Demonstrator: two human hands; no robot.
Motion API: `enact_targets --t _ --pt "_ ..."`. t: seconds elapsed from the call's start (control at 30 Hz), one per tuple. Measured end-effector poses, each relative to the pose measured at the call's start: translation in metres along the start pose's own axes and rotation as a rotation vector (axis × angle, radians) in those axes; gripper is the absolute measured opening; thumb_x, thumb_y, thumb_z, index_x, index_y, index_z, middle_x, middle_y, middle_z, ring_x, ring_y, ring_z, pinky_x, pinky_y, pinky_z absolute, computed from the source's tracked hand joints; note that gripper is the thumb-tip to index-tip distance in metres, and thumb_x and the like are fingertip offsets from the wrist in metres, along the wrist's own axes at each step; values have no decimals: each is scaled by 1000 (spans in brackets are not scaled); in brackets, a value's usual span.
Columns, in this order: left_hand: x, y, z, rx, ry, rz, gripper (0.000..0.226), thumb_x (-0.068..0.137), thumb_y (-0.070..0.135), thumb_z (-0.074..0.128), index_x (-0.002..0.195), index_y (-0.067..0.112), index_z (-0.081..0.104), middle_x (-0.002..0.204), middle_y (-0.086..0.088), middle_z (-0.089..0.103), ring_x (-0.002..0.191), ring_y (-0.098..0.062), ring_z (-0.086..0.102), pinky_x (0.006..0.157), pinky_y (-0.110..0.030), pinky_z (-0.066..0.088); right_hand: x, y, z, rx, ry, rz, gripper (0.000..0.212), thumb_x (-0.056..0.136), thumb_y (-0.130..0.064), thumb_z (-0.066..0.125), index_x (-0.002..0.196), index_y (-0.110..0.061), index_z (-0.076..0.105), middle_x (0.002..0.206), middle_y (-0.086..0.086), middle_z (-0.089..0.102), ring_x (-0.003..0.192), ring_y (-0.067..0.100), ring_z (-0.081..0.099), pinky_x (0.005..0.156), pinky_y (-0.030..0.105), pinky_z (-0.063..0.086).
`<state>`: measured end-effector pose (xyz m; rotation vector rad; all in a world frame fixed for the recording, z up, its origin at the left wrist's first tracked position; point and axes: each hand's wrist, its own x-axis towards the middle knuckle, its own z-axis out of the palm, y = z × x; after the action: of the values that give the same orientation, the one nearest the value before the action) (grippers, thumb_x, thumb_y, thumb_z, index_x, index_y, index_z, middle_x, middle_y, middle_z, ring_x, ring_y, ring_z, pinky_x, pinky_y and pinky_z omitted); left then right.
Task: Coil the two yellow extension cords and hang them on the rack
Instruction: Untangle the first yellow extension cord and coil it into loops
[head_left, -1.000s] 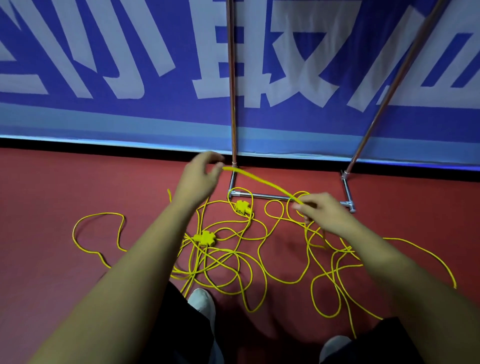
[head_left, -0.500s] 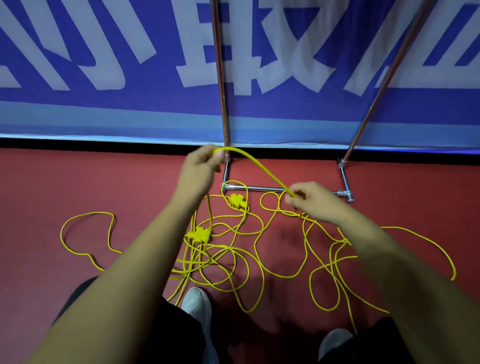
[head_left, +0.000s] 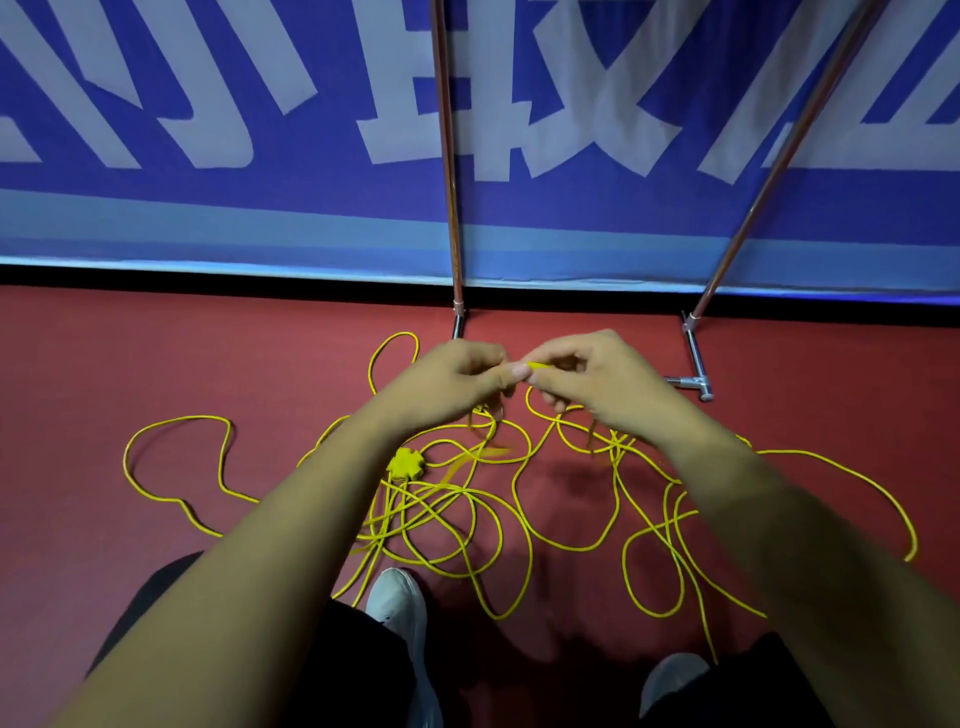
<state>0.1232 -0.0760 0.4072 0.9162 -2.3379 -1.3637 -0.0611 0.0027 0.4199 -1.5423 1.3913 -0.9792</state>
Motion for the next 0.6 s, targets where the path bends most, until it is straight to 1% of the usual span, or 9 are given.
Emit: enact_targets --t 0.07,0.13,0.23,0.3,0.37,0.4,0.47,0.53,0.6 --pt "-1 1 -5 -19 93 33 35 90 46 54 73 15 60 62 1 61 62 -13 55 65 -31 41 3 12 -6 -31 -11 30 8 91 -10 66 87 -6 71 62 6 62 56 6 53 55 21 43" --pt "-2 5 -14 -94 256 75 35 94 32 51 70 7 56 60 -3 58 59 -10 52 64 -27 40 3 41 -15 -217 -86 98 18 91 -21 67 79 -9 68 63 8 60 61 10 48 58 30 38" --pt "-5 -1 -38 -286 487 52 32 97 24 50 68 11 56 57 -1 55 55 -11 52 64 -24 41 -7 87 -30 -380 -212 299 20 88 -27 67 75 -12 68 64 7 58 63 12 45 63 34 38" --pt "-6 -17 -52 -174 561 -53 30 92 33 51 69 17 60 61 0 61 59 -14 55 70 -31 42 -11 100 -36 -319 -180 374 18 87 -24 69 74 -13 71 67 7 68 64 13 49 66 34 38" --pt "-7 -33 -59 116 609 -174 17 89 29 54 81 21 67 84 -1 70 76 -15 60 77 -30 43 -8 93 -36 -218 -86 374 9 84 -12 72 79 -4 71 70 7 73 67 17 54 68 33 38" --pt "-7 -36 -60 238 620 -194 13 89 22 58 93 22 70 101 -1 70 91 -15 61 83 -27 41 -6 83 -34 -162 -33 364 6 82 -8 74 82 -3 71 71 8 74 67 18 57 68 32 40" --pt "-5 -33 -54 307 572 -124 24 89 18 61 112 20 68 120 3 65 112 -12 56 91 -19 37 -2 59 -26 -60 -5 295 7 79 -3 76 79 -8 71 70 10 74 64 13 64 65 26 47" --pt "-2 -22 -37 185 447 -38 30 90 35 57 116 23 66 120 7 65 114 -10 57 95 -22 40 -1 33 -13 -48 -40 178 9 79 -2 76 79 -10 73 69 11 73 61 9 65 61 18 49" --pt "0 -11 -17 61 250 -7 38 90 49 51 111 22 66 109 4 70 105 -14 62 95 -32 46 0 10 -1 -63 -53 68 7 80 -3 75 81 -9 74 67 11 72 60 8 62 61 18 48"
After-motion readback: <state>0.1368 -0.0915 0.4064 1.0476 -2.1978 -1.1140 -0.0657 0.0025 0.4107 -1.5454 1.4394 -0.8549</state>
